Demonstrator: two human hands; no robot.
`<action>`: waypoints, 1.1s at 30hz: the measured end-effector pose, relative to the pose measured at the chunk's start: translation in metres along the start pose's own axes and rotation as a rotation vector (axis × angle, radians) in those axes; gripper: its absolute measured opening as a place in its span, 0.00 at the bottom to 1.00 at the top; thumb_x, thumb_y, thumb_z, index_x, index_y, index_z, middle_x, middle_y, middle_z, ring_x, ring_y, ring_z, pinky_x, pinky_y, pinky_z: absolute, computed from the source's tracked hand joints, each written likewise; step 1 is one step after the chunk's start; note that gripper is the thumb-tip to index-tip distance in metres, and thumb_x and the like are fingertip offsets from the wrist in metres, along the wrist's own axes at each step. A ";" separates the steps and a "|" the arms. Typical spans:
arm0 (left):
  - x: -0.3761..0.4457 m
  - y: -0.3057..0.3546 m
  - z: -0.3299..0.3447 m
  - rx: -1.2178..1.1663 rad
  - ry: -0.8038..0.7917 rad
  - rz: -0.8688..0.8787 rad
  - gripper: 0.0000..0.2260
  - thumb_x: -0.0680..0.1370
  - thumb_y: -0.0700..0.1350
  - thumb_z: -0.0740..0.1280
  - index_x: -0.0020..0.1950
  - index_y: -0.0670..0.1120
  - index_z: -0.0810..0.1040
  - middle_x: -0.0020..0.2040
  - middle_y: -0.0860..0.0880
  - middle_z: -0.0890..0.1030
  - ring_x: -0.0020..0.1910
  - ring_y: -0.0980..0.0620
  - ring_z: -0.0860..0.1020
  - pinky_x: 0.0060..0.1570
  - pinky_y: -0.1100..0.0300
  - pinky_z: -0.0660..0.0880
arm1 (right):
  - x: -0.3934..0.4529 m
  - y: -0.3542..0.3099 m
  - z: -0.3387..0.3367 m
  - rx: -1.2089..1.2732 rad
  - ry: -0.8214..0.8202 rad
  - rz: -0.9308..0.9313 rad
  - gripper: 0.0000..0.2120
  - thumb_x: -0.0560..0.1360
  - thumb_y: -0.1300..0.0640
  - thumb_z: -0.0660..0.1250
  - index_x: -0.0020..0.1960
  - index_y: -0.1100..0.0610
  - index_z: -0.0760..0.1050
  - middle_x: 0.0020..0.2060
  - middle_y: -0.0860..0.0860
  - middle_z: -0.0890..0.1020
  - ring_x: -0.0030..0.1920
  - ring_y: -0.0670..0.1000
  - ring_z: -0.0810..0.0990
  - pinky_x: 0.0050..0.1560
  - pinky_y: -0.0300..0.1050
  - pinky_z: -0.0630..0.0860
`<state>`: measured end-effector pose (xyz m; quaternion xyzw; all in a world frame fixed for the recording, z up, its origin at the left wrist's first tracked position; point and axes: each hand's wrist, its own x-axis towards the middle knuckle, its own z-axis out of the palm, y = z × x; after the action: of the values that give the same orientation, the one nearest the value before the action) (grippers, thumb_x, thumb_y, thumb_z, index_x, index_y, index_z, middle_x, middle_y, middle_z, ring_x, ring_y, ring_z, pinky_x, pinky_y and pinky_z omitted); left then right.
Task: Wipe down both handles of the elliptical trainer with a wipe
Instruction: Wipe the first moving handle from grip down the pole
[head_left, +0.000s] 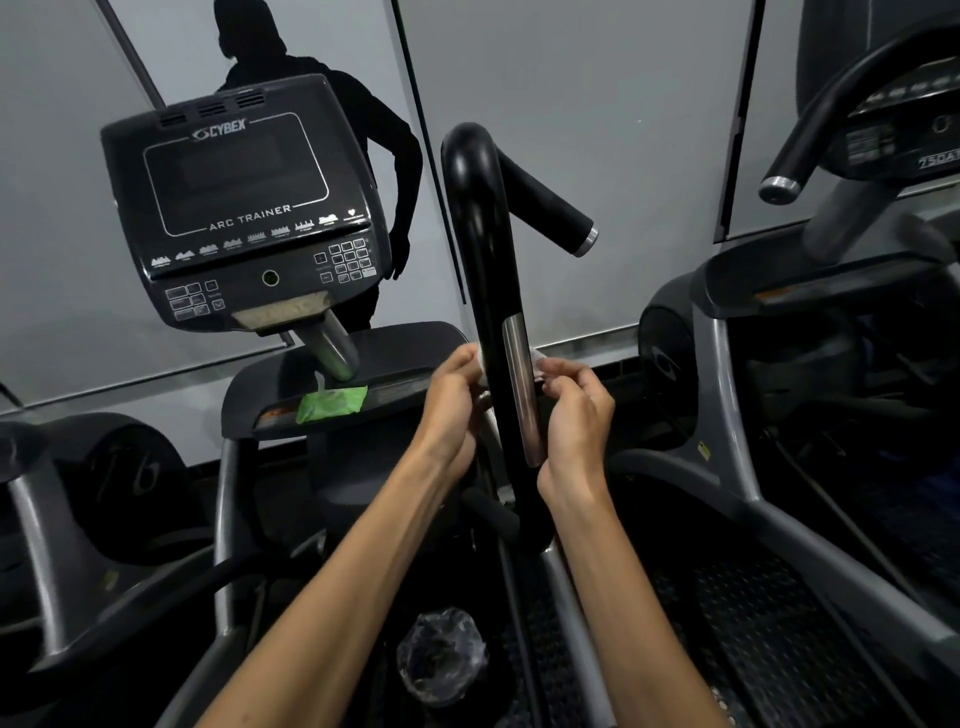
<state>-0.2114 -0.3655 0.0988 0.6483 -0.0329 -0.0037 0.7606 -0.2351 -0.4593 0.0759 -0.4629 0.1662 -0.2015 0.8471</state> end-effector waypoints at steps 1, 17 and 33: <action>-0.002 -0.004 0.002 0.001 -0.013 -0.040 0.09 0.76 0.41 0.62 0.49 0.40 0.80 0.41 0.48 0.79 0.38 0.53 0.74 0.41 0.58 0.69 | 0.000 -0.001 -0.001 0.002 -0.016 0.014 0.14 0.73 0.67 0.60 0.39 0.53 0.81 0.44 0.53 0.86 0.49 0.54 0.83 0.52 0.48 0.78; -0.011 -0.012 -0.023 0.200 -0.021 -0.025 0.11 0.80 0.41 0.66 0.39 0.47 0.83 0.40 0.46 0.80 0.40 0.52 0.77 0.42 0.61 0.73 | 0.015 -0.005 -0.047 -0.013 -0.455 0.235 0.17 0.77 0.74 0.56 0.53 0.65 0.82 0.43 0.57 0.86 0.41 0.50 0.85 0.44 0.40 0.80; -0.025 -0.016 -0.017 0.258 0.134 0.130 0.09 0.80 0.37 0.66 0.49 0.48 0.83 0.48 0.46 0.85 0.51 0.46 0.82 0.57 0.52 0.78 | -0.008 0.032 -0.050 -0.057 -0.219 -0.173 0.08 0.78 0.66 0.70 0.54 0.57 0.85 0.49 0.54 0.87 0.52 0.50 0.86 0.53 0.39 0.80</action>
<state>-0.2347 -0.3498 0.0791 0.7360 -0.0239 0.0932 0.6701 -0.2595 -0.4751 0.0240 -0.5184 0.0381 -0.2173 0.8262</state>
